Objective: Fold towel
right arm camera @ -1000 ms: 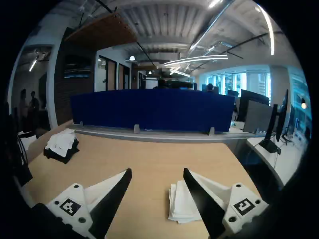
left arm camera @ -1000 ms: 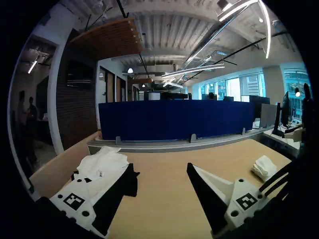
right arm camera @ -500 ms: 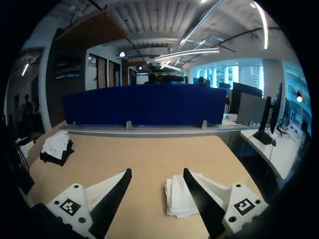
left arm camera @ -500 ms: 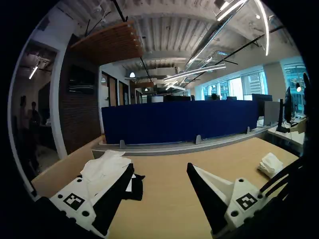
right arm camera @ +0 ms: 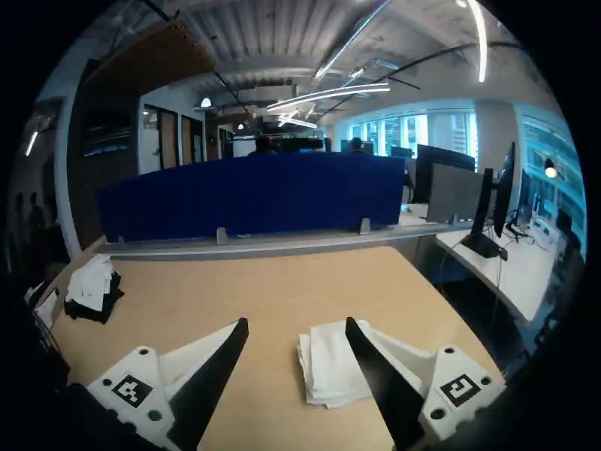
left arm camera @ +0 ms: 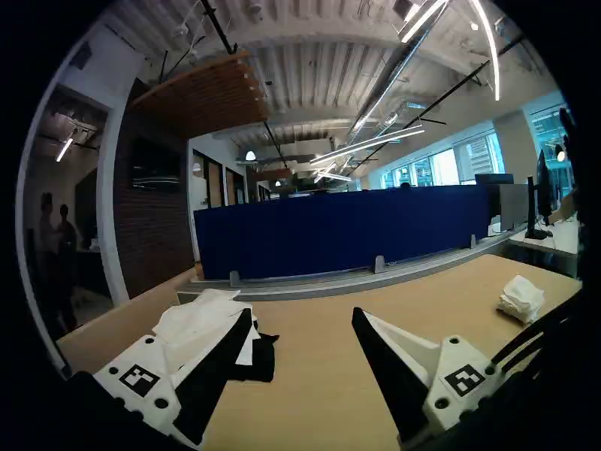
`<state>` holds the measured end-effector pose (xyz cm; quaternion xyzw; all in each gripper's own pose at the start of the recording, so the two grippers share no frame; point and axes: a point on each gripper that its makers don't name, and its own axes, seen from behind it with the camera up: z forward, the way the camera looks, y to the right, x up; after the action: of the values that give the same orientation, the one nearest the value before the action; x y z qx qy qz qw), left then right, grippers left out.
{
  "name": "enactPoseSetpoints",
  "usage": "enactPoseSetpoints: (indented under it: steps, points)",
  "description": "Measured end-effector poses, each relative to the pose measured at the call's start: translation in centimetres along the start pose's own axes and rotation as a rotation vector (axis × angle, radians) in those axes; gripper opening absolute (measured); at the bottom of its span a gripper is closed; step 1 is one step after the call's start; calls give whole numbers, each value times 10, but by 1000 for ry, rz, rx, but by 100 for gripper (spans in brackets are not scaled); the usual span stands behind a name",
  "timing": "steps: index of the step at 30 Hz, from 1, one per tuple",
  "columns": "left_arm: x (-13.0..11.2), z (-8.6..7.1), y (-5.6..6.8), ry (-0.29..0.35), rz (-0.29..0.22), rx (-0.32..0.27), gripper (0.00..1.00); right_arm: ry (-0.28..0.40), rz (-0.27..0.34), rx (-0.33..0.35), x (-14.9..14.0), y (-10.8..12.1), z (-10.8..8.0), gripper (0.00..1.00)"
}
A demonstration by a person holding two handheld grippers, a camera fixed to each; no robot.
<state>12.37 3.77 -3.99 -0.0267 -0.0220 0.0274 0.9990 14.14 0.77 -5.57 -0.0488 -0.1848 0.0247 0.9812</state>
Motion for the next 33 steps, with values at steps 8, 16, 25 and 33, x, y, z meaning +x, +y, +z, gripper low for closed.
enactPoseSetpoints:
  steps: [8,16,25,33]
  points:
    - [-30,4,7,18,-11,3,100,29,1,-25,-1,4,4,100]
    - [-55,8,8,36,-30,2,99,43,-33,-27,-8,-2,12,100]
    - [-81,17,10,54,-59,0,99,58,-43,-23,-16,-10,23,100]
    - [-97,22,12,60,-64,2,99,57,-63,-26,-24,-13,28,100]
